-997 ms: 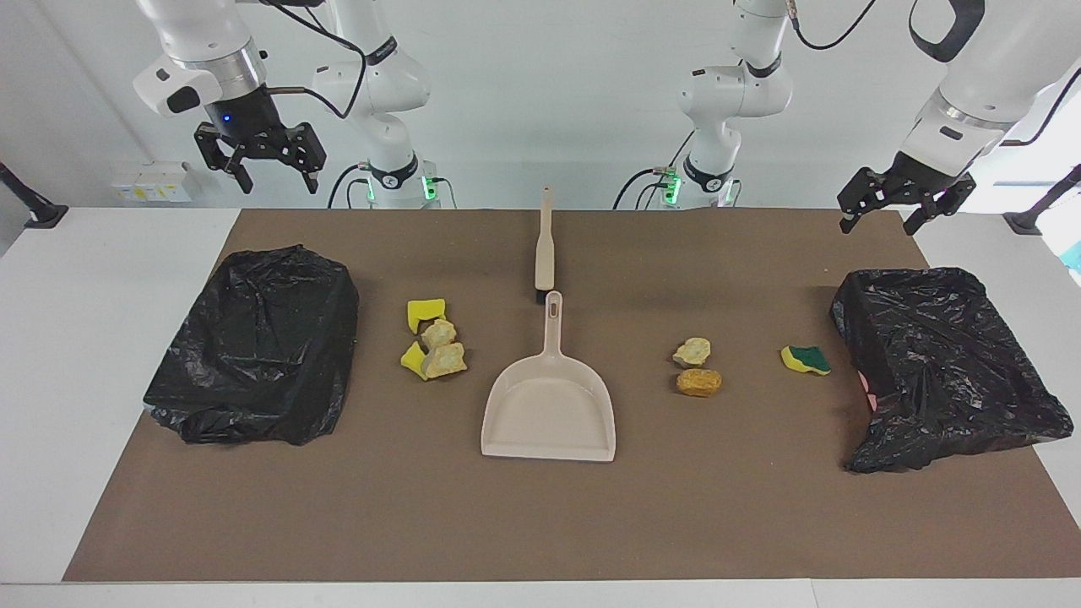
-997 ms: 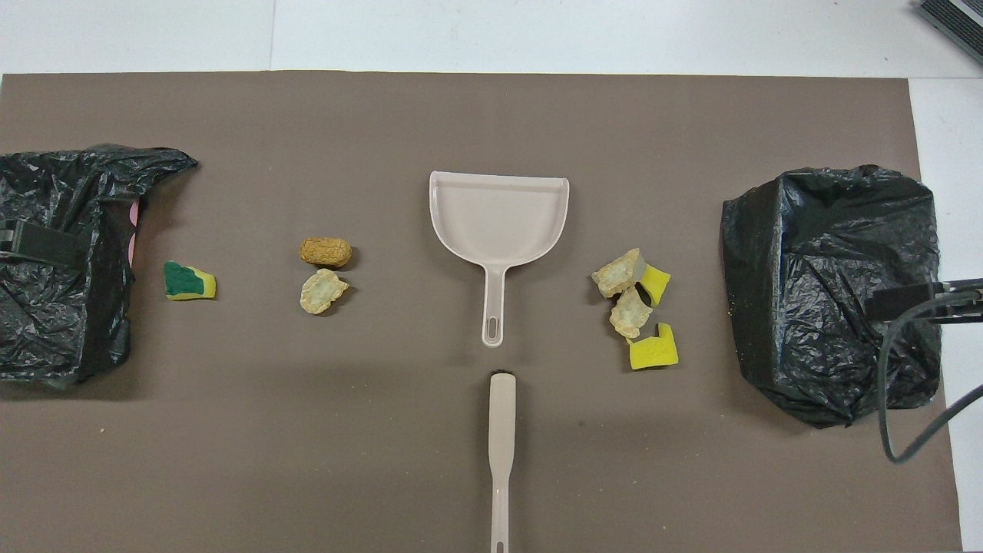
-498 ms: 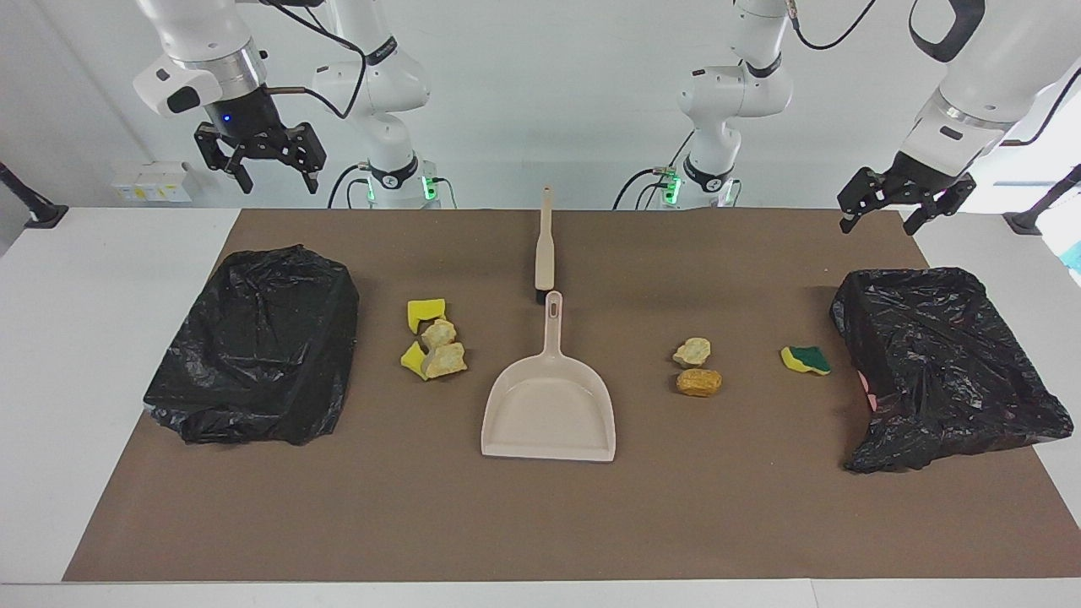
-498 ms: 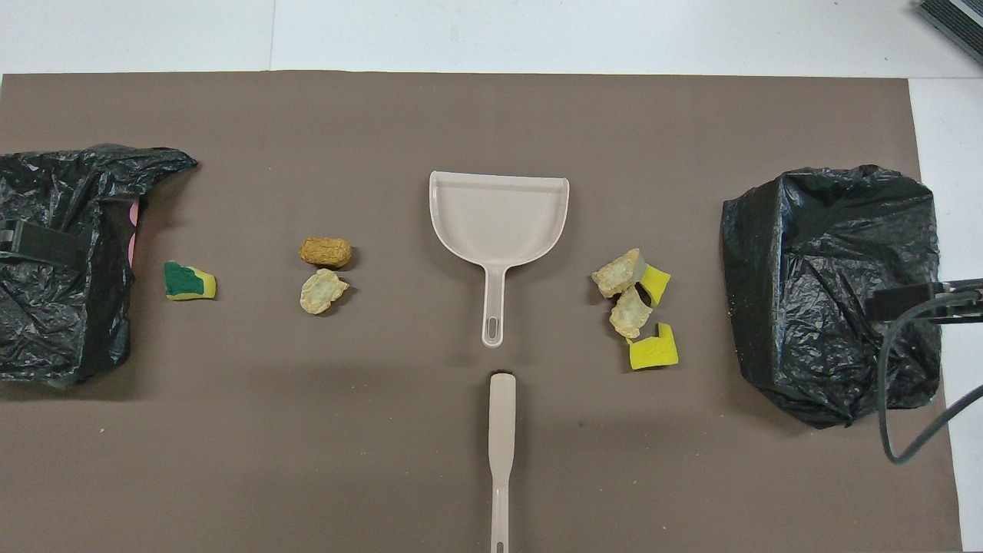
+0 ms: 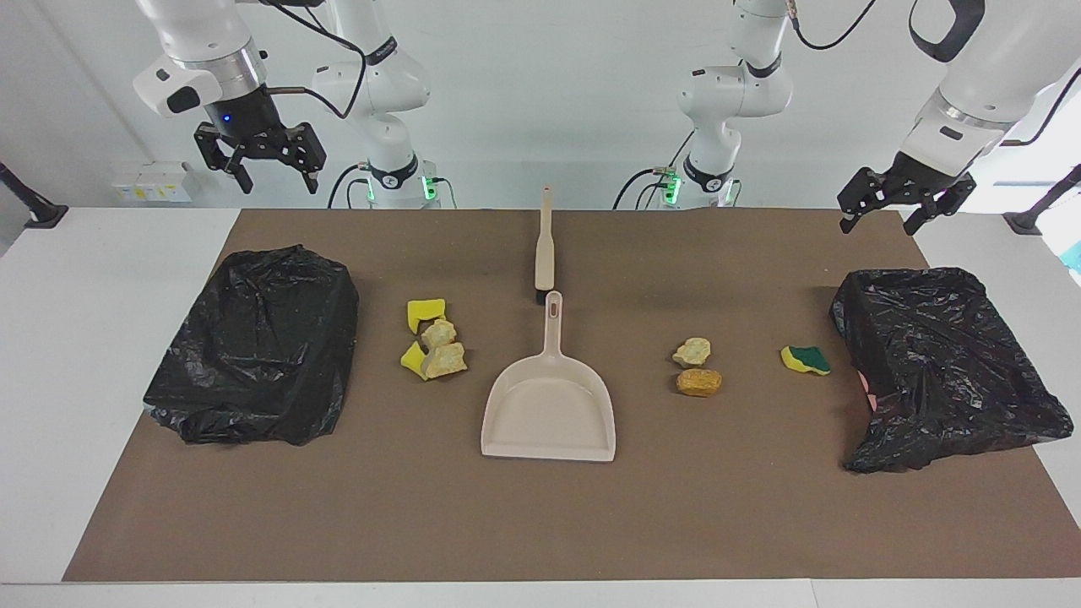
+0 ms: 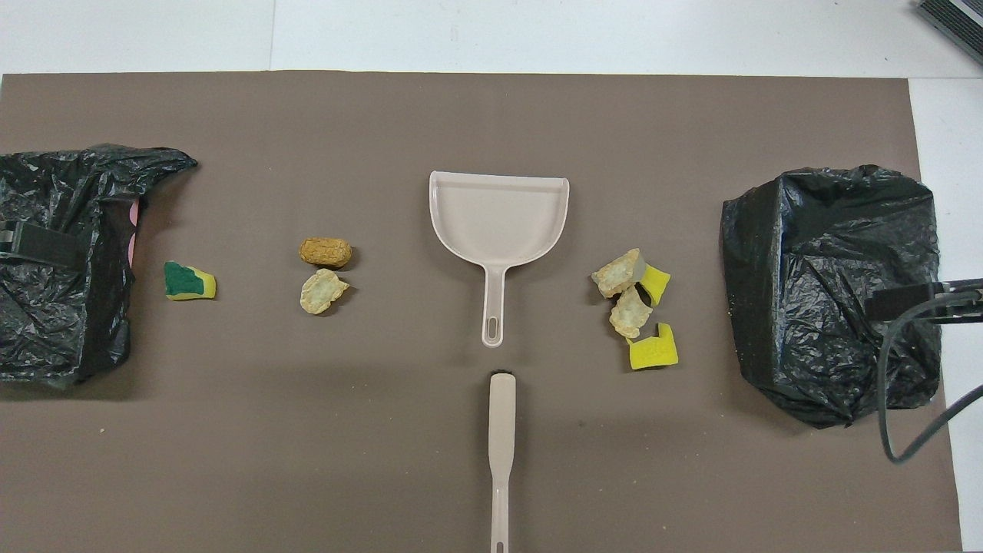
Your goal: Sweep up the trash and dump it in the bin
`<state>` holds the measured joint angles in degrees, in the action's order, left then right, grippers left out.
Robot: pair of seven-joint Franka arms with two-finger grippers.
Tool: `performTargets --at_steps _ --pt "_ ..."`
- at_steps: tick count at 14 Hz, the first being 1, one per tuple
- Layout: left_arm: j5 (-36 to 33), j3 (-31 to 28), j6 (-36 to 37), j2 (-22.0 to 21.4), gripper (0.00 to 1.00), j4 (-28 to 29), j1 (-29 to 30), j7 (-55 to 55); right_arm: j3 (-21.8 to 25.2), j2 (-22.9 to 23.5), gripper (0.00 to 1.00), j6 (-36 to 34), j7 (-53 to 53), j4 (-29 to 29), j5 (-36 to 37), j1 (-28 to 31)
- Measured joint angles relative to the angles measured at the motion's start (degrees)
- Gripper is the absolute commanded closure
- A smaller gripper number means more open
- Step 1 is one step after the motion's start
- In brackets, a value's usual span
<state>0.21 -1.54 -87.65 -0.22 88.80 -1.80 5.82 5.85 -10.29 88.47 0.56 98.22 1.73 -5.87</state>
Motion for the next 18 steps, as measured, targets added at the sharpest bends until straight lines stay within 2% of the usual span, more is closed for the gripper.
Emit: performTargets --at_steps 4,6,12,18 --pt "0.1 1.6 0.0 -0.1 0.00 0.0 -0.8 0.0 0.0 0.0 0.00 0.0 0.0 0.0 0.0 0.0" --pt "0.1 2.6 0.0 -0.5 0.00 0.5 -3.3 -1.1 0.0 0.0 0.00 0.0 0.0 0.0 0.0 0.0" --pt "0.1 3.3 -0.5 -3.6 0.00 6.5 -18.7 -15.2 0.0 0.0 0.00 0.0 0.0 0.0 0.0 0.0" --pt "0.3 3.6 -7.4 -6.1 0.00 16.8 -32.6 -29.6 0.0 0.0 0.00 0.0 0.0 0.0 0.0 0.0"
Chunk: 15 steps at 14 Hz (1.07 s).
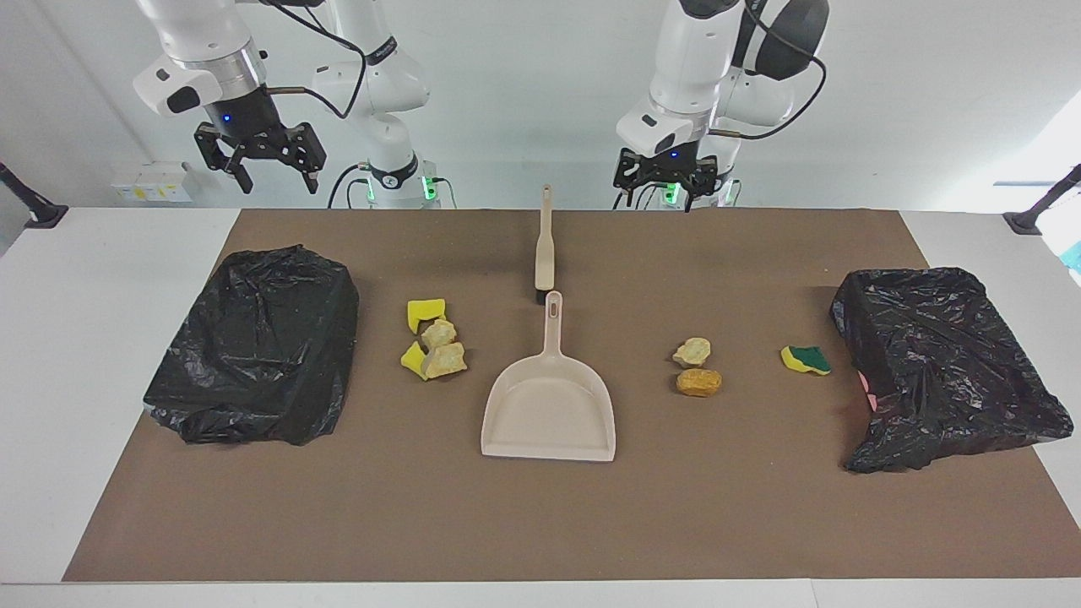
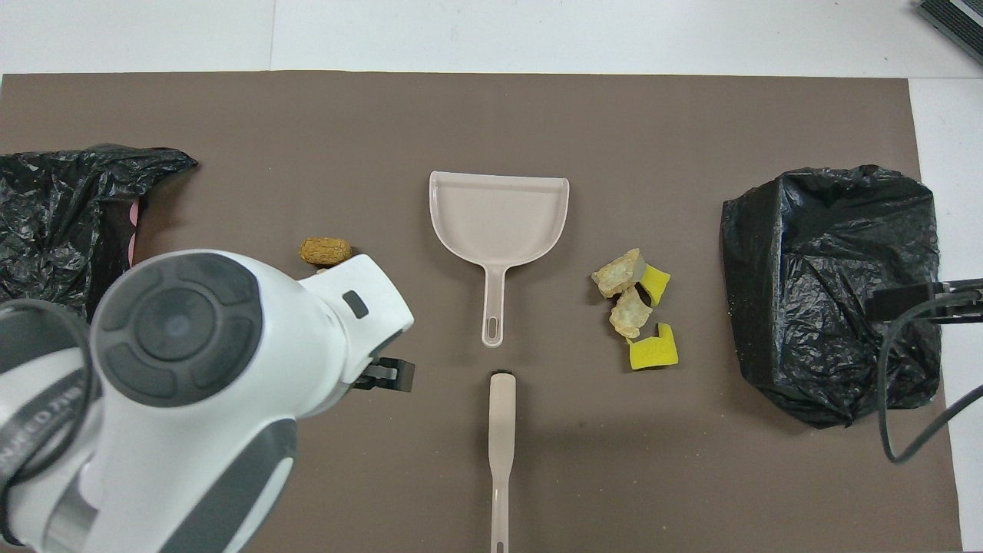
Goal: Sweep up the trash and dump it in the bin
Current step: 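Reach the left gripper to the pink brush handle and grasp it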
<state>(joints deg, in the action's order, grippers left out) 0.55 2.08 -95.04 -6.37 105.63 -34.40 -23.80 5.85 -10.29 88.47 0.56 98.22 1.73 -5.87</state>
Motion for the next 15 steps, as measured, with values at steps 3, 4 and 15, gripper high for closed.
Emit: performTargets --at_steps 3,4,15 --pt "1.0 0.1 -6.9 -0.2 0.00 7.0 -6.3 -5.1 0.0 0.0 0.00 0.0 0.0 0.0 0.0 0.0" --pt "1.1 0.1 -9.7 -0.2 0.00 9.4 -8.4 -7.3 0.0 0.0 0.00 0.0 0.0 0.0 0.0 0.0" --pt "3.2 0.2 -32.1 4.6 0.00 25.2 -26.2 -22.6 0.0 0.0 0.00 0.0 0.0 0.0 0.0 0.0"
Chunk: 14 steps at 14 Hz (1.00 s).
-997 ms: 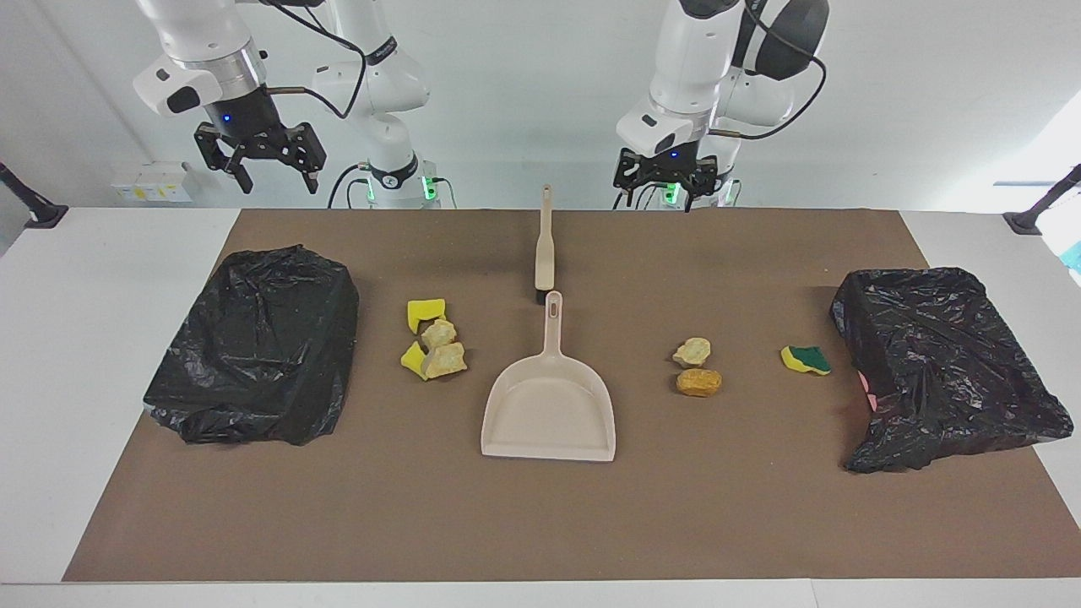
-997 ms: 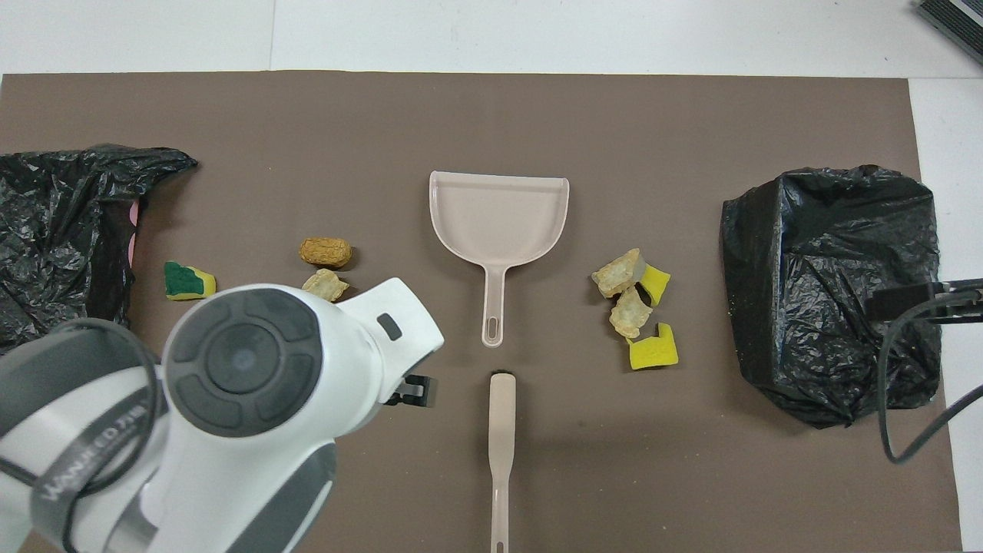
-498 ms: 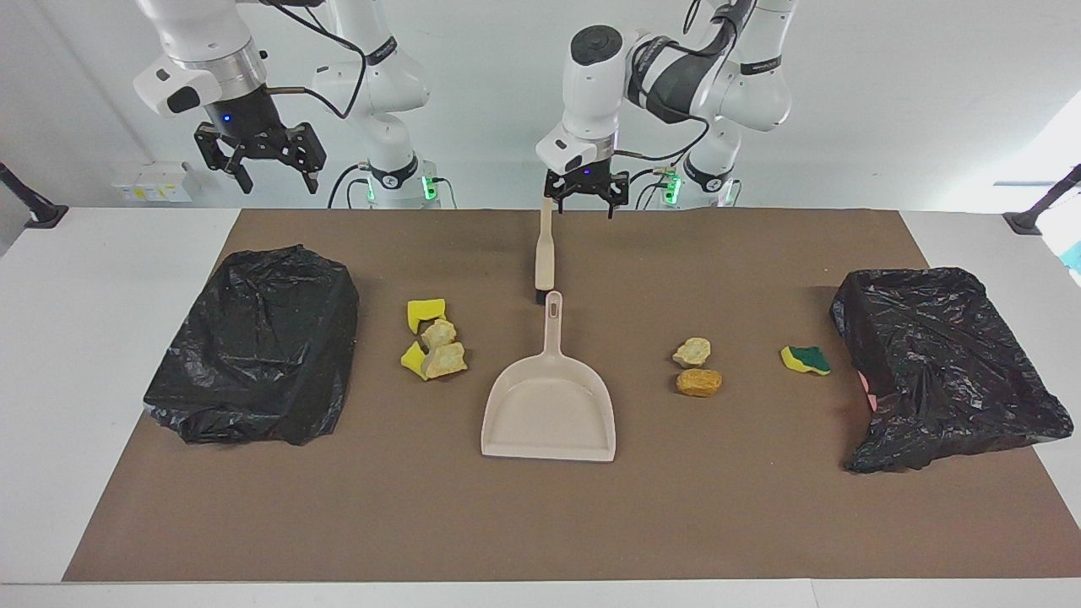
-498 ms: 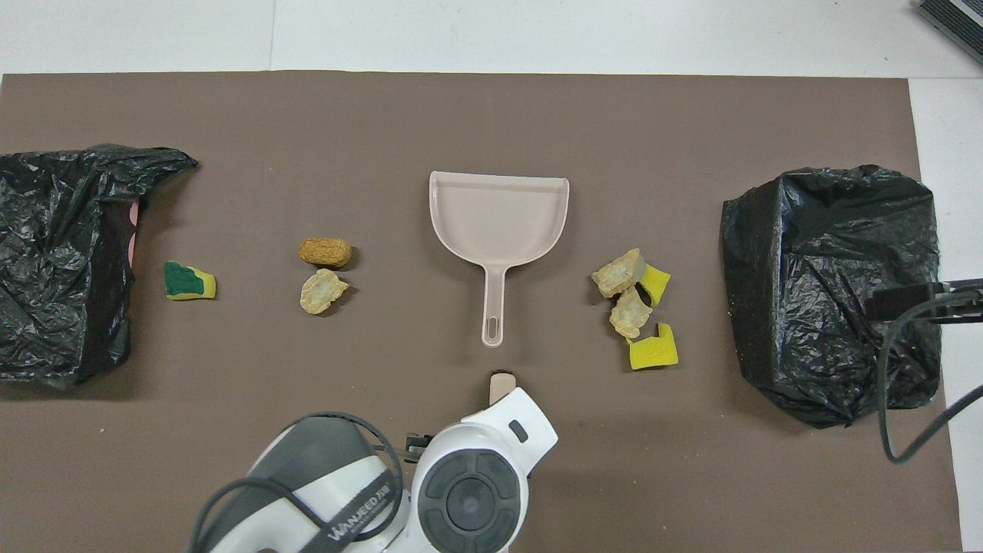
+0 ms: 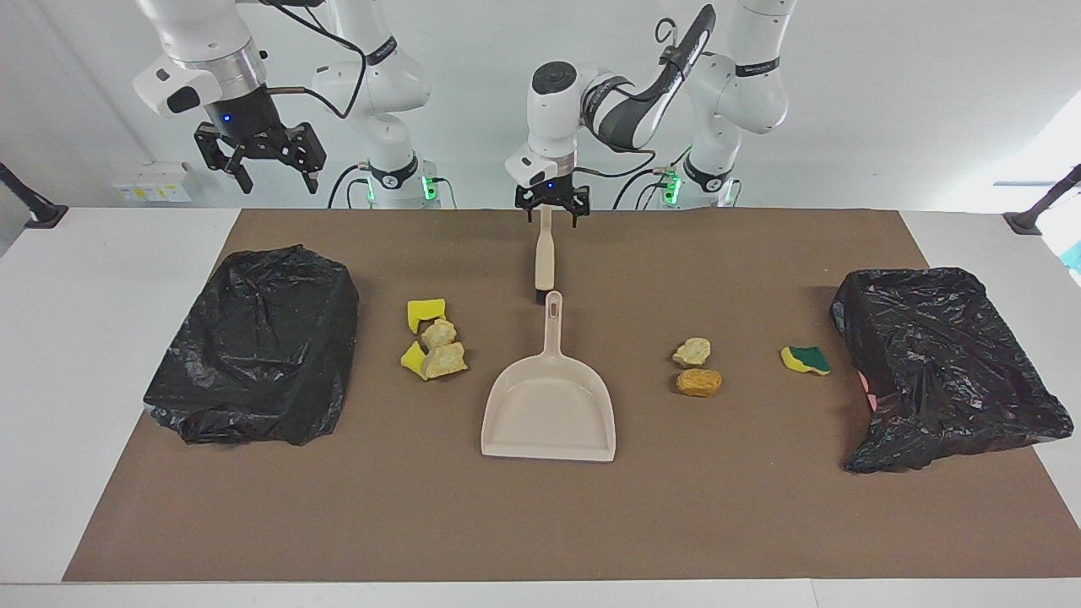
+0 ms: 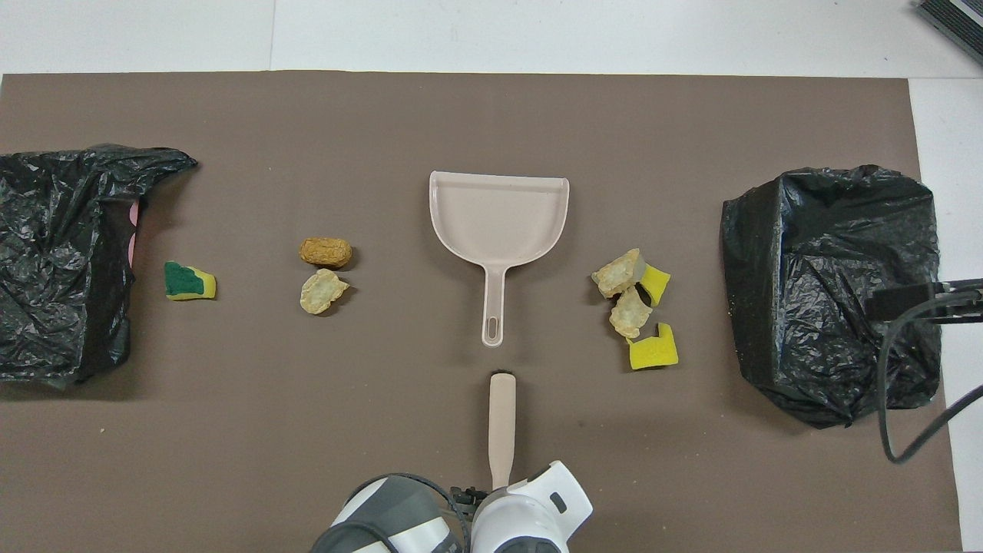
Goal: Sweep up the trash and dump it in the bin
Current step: 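Reach the left gripper to the pink brush handle and grasp it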
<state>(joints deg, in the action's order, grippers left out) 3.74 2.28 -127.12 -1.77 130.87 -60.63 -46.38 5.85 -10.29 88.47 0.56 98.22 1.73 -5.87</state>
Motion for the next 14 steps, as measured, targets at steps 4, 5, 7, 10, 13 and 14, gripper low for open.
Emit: performTargets --at_steps 4,5,7,10,13,14 --pt "0.0 -0.1 -1.1 1.4 0.00 1.3 -2.1 -2.4 0.0 0.0 0.00 0.0 0.0 0.0 0.0 0.0" --pt "0.0 -0.2 -1.5 1.8 0.22 1.3 -2.1 -2.5 0.0 0.0 0.00 0.0 0.0 0.0 0.0 0.0" --pt "0.0 -0.5 -1.5 2.1 0.68 1.3 -2.1 -2.7 0.0 0.0 0.00 0.0 0.0 0.0 0.0 0.0" --pt "0.0 -0.6 -1.5 2.1 1.00 1.3 -2.1 -2.8 0.0 0.0 0.00 0.0 0.0 0.0 0.0 0.0" --pt "0.0 -1.2 -1.1 2.0 1.00 1.2 -1.5 -3.0 0.1 0.0 0.00 0.0 0.0 0.0 0.0 0.0" --pt "0.0 -1.5 -0.4 1.8 1.00 1.0 -0.6 -3.0 0.2 0.0 0.00 0.0 0.0 0.0 0.0 0.0"
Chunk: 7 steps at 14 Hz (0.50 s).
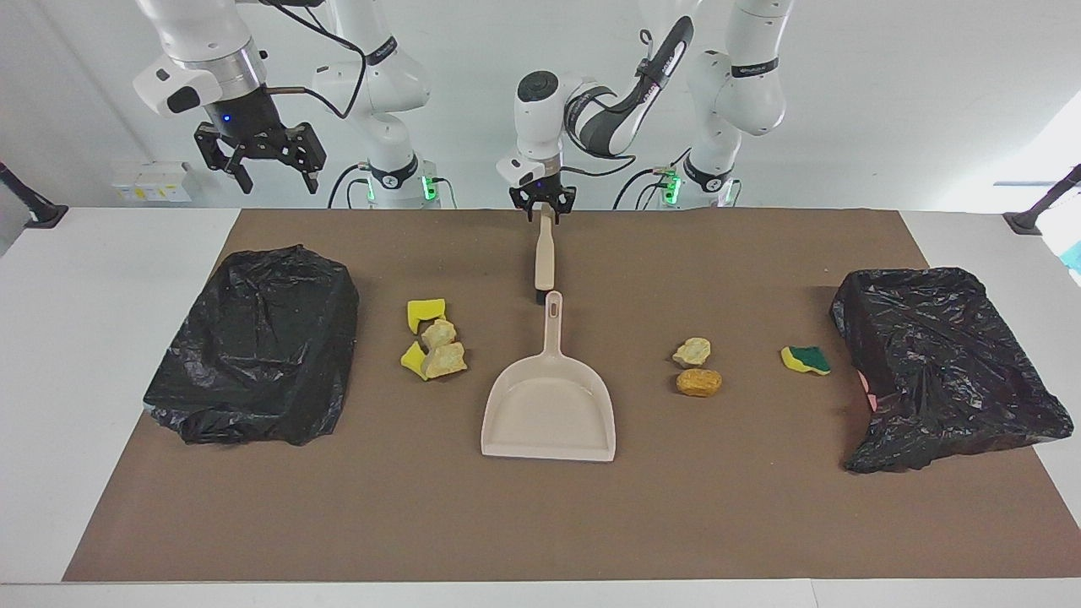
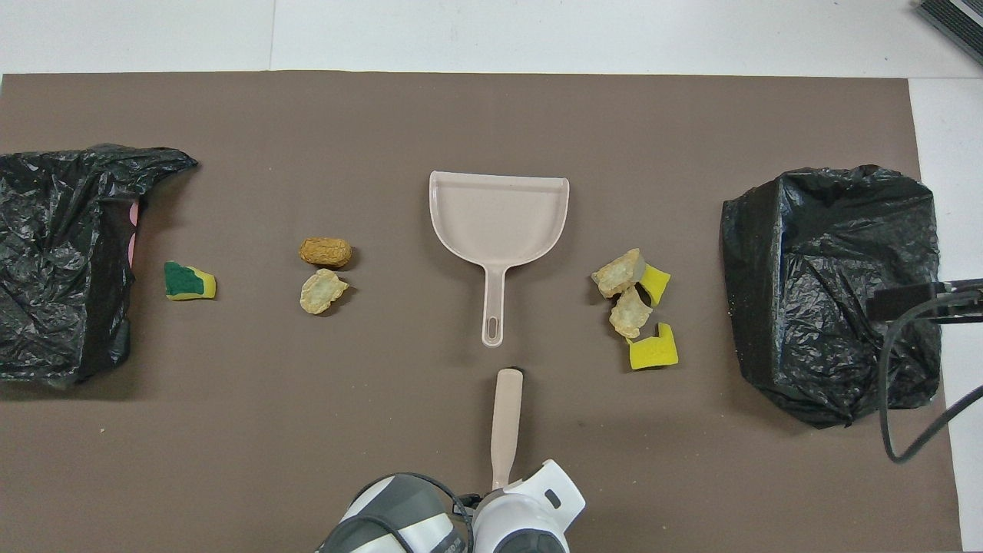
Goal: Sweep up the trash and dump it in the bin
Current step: 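Reach the left gripper to the pink brush handle and grasp it, then carry the brush with the left gripper while the right gripper reaches the dustpan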
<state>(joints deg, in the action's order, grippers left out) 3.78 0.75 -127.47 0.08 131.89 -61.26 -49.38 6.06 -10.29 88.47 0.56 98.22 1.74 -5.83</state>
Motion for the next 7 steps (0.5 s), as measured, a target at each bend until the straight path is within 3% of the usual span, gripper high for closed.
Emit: performTargets --at_steps 7 --pt "-4.6 -0.9 13.4 -3.4 1.00 -3.2 9.0 0.2 -0.5 0.0 0.00 0.0 0.0 0.0 0.0 -0.6"
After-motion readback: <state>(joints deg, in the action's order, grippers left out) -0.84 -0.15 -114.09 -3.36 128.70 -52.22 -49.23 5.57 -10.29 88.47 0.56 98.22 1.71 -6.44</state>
